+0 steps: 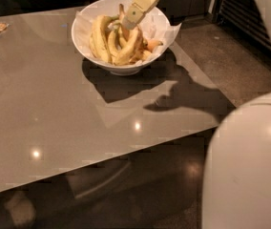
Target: Pick banana from white bowl
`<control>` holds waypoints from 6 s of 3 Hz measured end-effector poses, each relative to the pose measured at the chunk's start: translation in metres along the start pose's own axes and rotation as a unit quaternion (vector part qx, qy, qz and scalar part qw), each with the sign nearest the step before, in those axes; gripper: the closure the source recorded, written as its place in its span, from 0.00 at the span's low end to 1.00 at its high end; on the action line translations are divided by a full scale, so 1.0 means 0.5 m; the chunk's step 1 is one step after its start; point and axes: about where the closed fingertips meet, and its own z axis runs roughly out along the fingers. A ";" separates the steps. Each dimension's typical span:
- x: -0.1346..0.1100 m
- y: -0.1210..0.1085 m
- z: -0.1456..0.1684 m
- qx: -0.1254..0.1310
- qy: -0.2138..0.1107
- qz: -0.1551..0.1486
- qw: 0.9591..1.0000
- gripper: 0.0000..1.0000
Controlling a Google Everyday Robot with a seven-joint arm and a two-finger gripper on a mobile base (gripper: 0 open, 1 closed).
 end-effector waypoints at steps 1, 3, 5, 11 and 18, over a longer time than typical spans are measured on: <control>-0.020 -0.022 0.027 -0.001 0.005 0.018 1.000 0.16; -0.019 -0.074 0.084 -0.006 0.013 0.063 0.998 0.28; -0.016 -0.110 0.123 0.003 0.025 0.089 0.996 0.27; -0.001 -0.137 0.240 -0.008 0.069 0.094 0.993 0.64; -0.058 -0.097 0.169 -0.002 0.012 0.016 1.000 1.00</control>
Offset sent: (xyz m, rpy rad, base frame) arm 0.0456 -0.0055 -0.0214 -0.0182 0.1513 -0.0981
